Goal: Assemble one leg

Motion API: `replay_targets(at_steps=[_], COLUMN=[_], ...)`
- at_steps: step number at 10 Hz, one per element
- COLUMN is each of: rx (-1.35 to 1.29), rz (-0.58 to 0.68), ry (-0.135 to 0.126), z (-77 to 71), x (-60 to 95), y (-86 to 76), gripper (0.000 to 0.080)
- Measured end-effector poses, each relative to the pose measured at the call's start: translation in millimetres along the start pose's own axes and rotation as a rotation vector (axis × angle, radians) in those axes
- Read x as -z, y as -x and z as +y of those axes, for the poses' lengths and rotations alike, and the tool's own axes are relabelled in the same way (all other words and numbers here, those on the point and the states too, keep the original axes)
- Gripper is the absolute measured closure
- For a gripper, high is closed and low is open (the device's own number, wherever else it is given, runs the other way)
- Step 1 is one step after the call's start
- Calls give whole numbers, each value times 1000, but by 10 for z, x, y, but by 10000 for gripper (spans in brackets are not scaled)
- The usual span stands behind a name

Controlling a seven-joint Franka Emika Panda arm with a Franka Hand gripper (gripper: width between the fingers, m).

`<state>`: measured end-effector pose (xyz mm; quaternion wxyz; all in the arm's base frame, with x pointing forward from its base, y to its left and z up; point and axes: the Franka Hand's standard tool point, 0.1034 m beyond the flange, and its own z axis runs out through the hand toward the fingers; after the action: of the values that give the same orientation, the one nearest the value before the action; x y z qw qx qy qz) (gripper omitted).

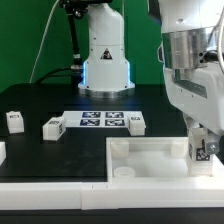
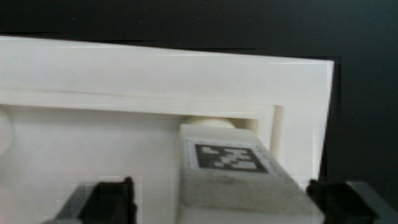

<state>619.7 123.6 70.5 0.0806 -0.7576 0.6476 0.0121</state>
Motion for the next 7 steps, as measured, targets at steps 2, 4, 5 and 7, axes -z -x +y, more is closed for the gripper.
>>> replay_targets(at_steps=[2, 4, 5, 7], rx=[255, 563, 685, 953], rz=[-3, -8, -20, -26], ry=[24, 25, 32, 35], z=[9, -12, -25, -37], x=[14, 27, 31, 28], y=[37, 9, -29, -92], gripper=[164, 152, 152, 151])
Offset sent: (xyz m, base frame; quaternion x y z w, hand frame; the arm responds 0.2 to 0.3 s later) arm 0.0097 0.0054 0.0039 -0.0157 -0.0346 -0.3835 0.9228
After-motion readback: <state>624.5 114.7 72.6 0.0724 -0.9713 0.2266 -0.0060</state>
